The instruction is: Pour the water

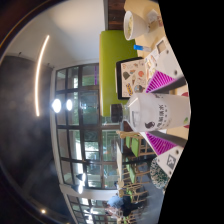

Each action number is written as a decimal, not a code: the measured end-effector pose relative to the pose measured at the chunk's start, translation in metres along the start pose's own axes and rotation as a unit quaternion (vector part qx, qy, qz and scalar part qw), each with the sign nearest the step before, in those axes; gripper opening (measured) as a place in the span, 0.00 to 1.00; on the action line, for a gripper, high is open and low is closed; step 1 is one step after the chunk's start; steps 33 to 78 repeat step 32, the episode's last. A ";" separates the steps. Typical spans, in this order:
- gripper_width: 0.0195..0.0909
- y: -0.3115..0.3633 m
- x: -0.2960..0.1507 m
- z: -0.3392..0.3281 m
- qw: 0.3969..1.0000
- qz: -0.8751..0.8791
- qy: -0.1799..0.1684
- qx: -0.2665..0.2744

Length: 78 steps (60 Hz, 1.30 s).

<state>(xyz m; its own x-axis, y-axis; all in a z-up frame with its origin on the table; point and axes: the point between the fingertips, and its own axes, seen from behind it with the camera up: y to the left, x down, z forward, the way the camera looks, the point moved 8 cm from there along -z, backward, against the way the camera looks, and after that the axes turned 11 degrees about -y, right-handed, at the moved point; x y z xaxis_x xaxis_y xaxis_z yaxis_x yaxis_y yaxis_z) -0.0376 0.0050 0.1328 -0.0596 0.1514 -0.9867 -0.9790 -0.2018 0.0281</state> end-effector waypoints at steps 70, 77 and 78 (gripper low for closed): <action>0.90 -0.004 -0.001 0.000 1.000 0.001 0.001 0.001; 0.90 -0.004 -0.001 0.000 1.000 0.001 0.001 0.001; 0.90 -0.004 -0.001 0.000 1.000 0.001 0.001 0.001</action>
